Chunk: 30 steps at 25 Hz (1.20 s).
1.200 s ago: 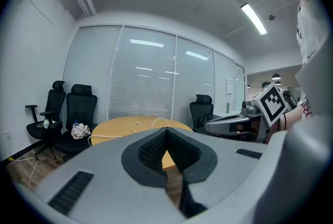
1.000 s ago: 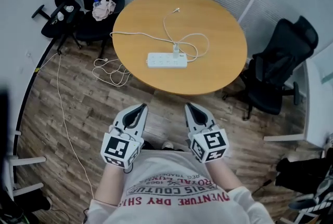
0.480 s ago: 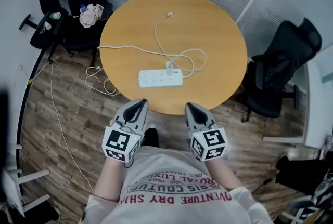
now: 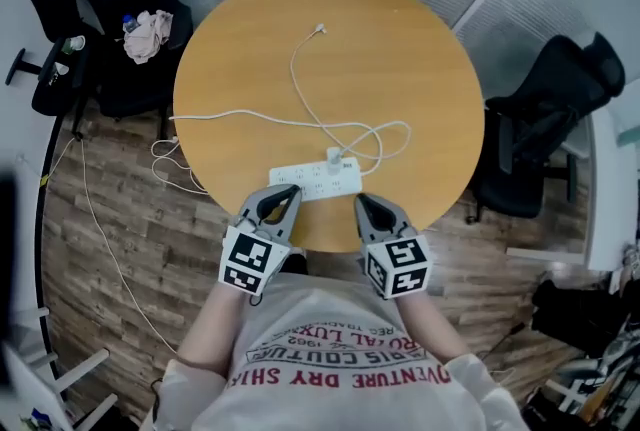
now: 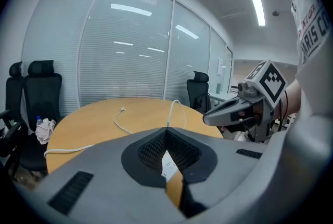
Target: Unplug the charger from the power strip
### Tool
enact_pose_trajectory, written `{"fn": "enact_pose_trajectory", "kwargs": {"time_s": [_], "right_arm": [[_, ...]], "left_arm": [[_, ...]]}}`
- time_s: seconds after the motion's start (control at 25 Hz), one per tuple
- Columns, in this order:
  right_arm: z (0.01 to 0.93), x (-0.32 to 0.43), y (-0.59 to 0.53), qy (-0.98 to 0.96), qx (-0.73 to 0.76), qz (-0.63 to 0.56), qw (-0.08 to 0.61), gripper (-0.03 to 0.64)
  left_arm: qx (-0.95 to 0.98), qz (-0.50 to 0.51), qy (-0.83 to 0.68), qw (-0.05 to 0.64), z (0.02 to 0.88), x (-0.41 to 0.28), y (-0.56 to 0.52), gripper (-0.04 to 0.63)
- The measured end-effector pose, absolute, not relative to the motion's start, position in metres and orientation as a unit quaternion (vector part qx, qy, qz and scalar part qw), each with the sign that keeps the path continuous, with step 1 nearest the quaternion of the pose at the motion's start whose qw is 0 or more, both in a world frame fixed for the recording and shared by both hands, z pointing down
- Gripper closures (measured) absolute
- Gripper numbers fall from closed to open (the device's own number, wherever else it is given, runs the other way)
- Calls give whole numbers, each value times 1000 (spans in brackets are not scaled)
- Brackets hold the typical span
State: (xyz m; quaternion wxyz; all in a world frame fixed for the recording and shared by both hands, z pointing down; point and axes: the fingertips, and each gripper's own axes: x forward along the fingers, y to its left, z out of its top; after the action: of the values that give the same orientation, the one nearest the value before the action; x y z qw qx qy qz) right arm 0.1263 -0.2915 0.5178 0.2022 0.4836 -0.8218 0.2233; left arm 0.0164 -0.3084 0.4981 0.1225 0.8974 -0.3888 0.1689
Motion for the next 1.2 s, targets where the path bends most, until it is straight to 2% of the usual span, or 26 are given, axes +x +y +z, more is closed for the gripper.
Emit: {"fn": "enact_pose_trajectory", "kwargs": {"time_s": [0.44,0.48,0.52,0.56,0.68,1.2], "right_arm": [[605,107,-330,-780,474,281,297,584],[611,105,-332,-777,470,288,305,554],[616,102,-333,-774,466,294,312,485],[620,101,-335,-771,465,299,318,452],[631,102,-344,-758,472,300,336,428],[660,96,-372,-733,467,328,371,416]], "left_arm": [[896,240,-329,177,597,17,-342,561],[894,247,-327,181,605,17,-343,561],[892,253,-325,186,612,17,-344,561],[890,258,-323,192,620,18,-344,561],[885,271,-318,208,640,23,-344,561],[849,337,-342,221,669,32,-354,561]]}}
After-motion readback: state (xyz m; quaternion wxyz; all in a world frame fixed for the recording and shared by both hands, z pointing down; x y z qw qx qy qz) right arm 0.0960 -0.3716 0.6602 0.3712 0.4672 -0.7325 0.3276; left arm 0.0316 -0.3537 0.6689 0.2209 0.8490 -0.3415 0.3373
